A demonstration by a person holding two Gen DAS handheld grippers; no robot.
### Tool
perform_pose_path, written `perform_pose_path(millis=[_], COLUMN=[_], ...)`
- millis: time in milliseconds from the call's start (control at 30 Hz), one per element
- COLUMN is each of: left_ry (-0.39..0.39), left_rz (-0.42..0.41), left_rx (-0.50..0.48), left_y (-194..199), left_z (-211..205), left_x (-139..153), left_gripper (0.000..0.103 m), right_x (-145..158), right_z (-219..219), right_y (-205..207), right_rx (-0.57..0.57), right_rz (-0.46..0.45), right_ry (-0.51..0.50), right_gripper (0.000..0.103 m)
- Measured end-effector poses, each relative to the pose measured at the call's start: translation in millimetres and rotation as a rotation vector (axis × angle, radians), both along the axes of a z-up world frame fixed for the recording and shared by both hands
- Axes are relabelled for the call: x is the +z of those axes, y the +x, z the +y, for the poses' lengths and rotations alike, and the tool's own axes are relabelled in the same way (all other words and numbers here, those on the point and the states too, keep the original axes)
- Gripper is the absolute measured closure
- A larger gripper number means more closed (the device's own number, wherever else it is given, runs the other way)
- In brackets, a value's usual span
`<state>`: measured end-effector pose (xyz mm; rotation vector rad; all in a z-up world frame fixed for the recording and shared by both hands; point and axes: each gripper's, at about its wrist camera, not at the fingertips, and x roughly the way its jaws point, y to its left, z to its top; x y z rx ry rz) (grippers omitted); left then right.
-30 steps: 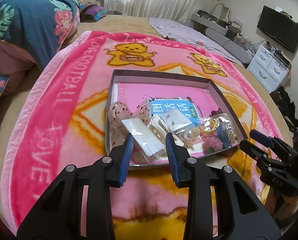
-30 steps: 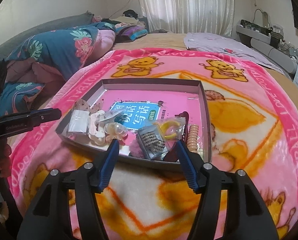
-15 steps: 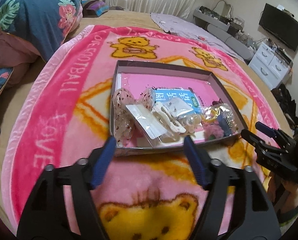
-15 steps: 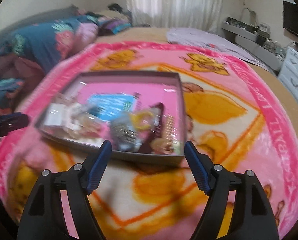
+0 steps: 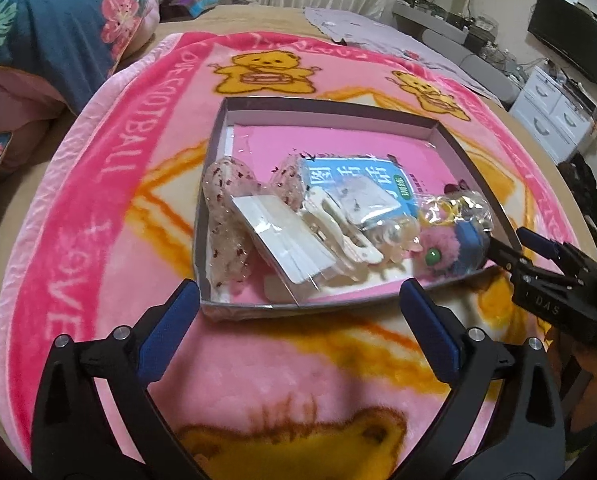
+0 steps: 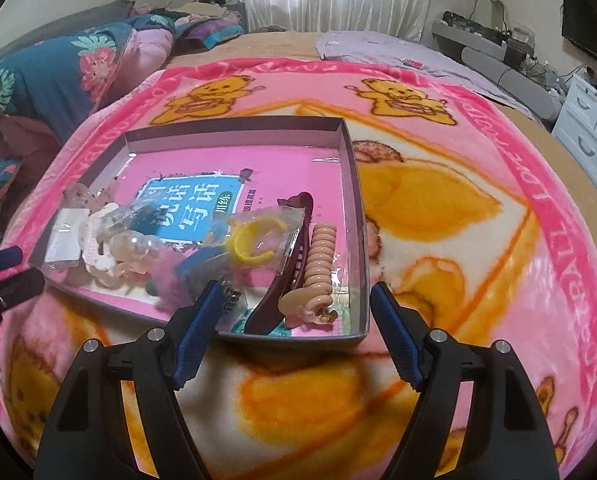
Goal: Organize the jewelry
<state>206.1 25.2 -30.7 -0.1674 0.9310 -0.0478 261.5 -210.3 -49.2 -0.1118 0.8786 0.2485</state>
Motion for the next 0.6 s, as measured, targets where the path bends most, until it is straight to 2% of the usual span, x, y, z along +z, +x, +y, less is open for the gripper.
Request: perform_pose_path(millis=[100, 200, 267, 333, 600], left_ry=[0.000, 0.008, 0.009, 0.010, 0.032], left_rz=[-0.004, -0.023, -0.036, -0.050, -0.115], left_rx=[0.008, 0.008, 0.010, 0.010, 0.006], left_y=[-2.5, -9.0, -12.3, -17.2, -40.8], left_z=[1.9, 1.7, 1.8, 1.6, -3.9], left_x=[3.4, 11.2, 17.0, 23.7, 51.8], left_gripper=[0.010, 0.010, 0.010, 0.010, 0.009], right_x=[6.1, 20.4, 30.9, 41.1, 69.4], right_z=[-6.8, -9.0, -10.0, -11.5, -17.1], right_y=[-2.2, -12.4, -21.4, -31.2, -59.9], right_rx=[-0.001, 0.009, 0.016, 0.022, 0.055], right_rz=[-0.002, -0.052, -0.093, -0.133, -0.190], right_ry=[0.062, 0.092, 0.103, 0.110, 0.142], right_gripper=[0.028, 0.027, 0.017, 0.011, 0.005])
